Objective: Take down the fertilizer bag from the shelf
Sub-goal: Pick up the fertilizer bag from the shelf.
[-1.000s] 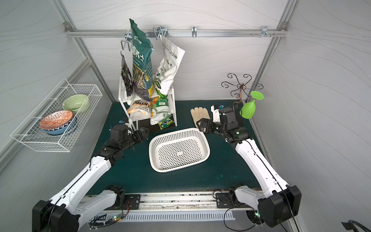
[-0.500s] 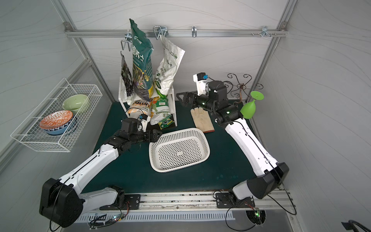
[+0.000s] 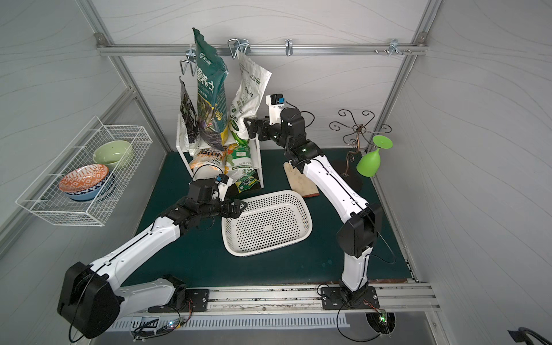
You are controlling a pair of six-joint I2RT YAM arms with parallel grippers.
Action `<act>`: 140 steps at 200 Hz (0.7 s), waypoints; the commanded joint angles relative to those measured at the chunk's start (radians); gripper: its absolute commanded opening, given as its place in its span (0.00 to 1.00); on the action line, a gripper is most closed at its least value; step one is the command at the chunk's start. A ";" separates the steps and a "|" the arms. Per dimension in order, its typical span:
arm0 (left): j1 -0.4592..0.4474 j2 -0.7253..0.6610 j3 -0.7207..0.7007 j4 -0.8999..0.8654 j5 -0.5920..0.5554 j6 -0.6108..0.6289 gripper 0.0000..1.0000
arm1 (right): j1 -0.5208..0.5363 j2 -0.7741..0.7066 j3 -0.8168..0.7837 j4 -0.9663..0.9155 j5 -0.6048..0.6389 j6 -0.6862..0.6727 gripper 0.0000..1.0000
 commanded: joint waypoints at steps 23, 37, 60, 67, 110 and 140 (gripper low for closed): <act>-0.004 -0.008 0.003 0.052 -0.040 0.013 0.99 | -0.003 0.027 0.106 0.109 0.015 0.045 0.91; -0.004 -0.012 0.002 0.050 -0.048 0.014 0.99 | -0.003 0.015 0.092 0.125 0.018 0.045 0.91; -0.004 -0.005 0.003 0.053 -0.053 0.010 0.99 | -0.005 0.029 0.121 0.127 0.028 0.041 0.84; -0.004 -0.001 0.003 0.052 -0.053 0.009 0.99 | -0.005 0.037 0.141 0.116 0.034 0.041 0.83; -0.004 -0.004 0.006 0.048 -0.070 0.009 0.99 | -0.005 0.072 0.195 0.077 -0.013 0.059 0.39; -0.004 -0.008 0.005 0.052 -0.074 0.003 0.99 | -0.005 0.039 0.172 0.080 -0.017 0.063 0.00</act>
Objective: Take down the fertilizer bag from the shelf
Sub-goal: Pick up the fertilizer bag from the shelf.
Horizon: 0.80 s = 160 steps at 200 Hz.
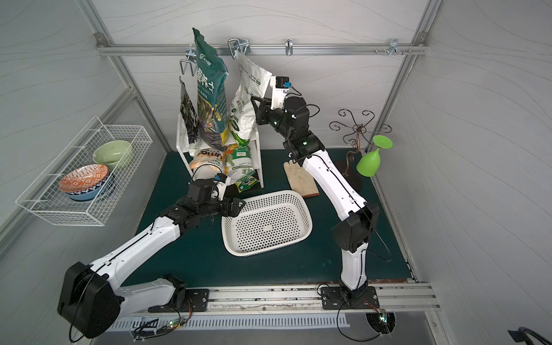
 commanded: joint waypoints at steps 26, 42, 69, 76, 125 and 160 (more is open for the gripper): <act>-0.004 -0.018 0.009 0.048 -0.038 -0.005 0.99 | -0.003 -0.090 -0.063 0.024 -0.012 -0.007 0.00; -0.004 -0.019 0.011 0.045 -0.049 -0.007 0.99 | -0.006 -0.133 -0.074 0.004 -0.031 -0.006 0.00; -0.004 -0.024 0.009 0.044 -0.053 -0.013 0.99 | -0.024 -0.169 -0.011 -0.098 -0.082 -0.002 0.00; -0.004 -0.025 0.009 0.045 -0.053 -0.015 0.99 | -0.030 -0.177 0.001 -0.120 -0.096 0.000 0.00; -0.004 -0.036 0.006 0.048 -0.062 -0.023 0.99 | -0.078 -0.272 -0.025 -0.131 -0.217 0.087 0.00; -0.004 -0.040 0.013 0.029 -0.065 -0.041 0.99 | -0.079 -0.383 -0.124 -0.142 -0.252 0.110 0.00</act>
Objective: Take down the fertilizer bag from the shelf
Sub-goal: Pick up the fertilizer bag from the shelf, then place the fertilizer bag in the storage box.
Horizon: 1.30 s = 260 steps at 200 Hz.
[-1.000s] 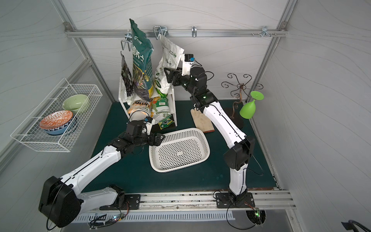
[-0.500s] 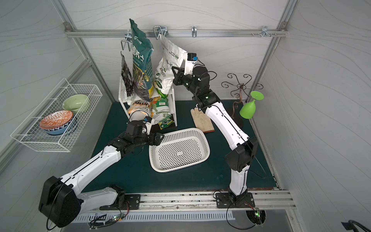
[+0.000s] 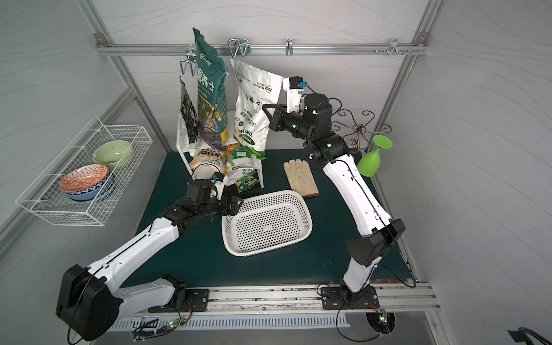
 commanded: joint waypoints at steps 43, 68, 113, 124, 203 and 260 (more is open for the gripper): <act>-0.004 -0.012 0.009 0.042 0.010 -0.028 0.99 | -0.026 -0.329 -0.176 0.055 -0.028 0.019 0.00; -0.008 -0.004 0.006 0.040 0.006 -0.027 0.99 | -0.028 -0.435 -0.295 0.051 -0.015 0.033 0.00; -0.013 0.014 0.013 0.003 0.034 -0.052 0.99 | -0.029 -0.569 -0.522 0.036 -0.009 0.053 0.00; -0.016 0.017 0.019 -0.024 0.038 -0.068 0.99 | -0.030 -0.590 -0.573 0.029 -0.003 0.055 0.00; -0.018 -0.008 -0.083 -0.120 0.053 -0.317 0.99 | -0.034 -0.588 -0.824 0.152 -0.024 0.061 0.00; -0.016 0.029 -0.146 -0.089 0.047 -0.394 0.99 | -0.034 -0.556 -0.955 0.302 0.030 -0.013 0.00</act>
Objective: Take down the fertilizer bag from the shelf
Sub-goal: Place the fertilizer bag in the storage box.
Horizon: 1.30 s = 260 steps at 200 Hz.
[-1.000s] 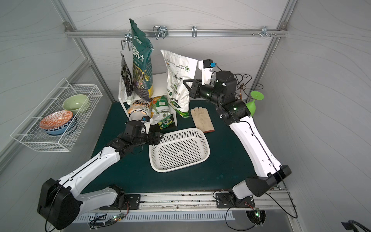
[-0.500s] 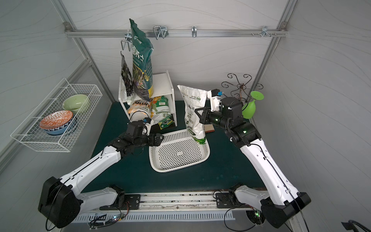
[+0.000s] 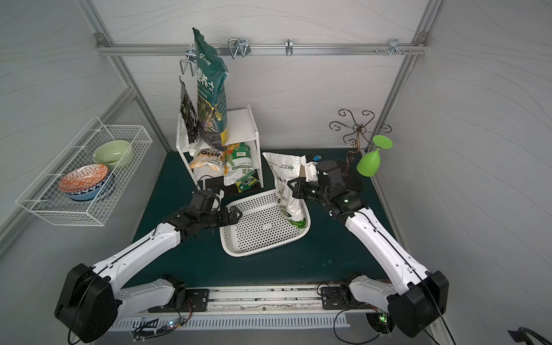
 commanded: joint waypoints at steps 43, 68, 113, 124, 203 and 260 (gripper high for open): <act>0.000 0.058 0.005 -0.004 0.025 -0.056 0.98 | -0.008 -0.037 -0.121 0.526 0.052 -0.102 0.00; -0.001 0.059 0.022 0.012 0.041 -0.059 0.98 | -0.016 -0.052 -0.220 0.586 0.084 -0.147 0.00; -0.001 0.072 0.042 -0.005 0.037 -0.047 0.98 | -0.019 -0.137 -0.408 0.633 0.181 -0.210 0.00; 0.000 0.070 0.037 -0.003 0.037 -0.049 0.98 | -0.021 -0.181 -0.450 0.606 0.219 -0.214 0.00; 0.000 0.087 0.094 0.010 0.065 -0.063 0.98 | -0.037 -0.395 -0.648 0.514 0.304 -0.127 0.43; 0.000 0.086 0.299 -0.058 0.116 -0.046 0.99 | -0.053 -0.341 -0.395 0.238 0.220 -0.203 0.99</act>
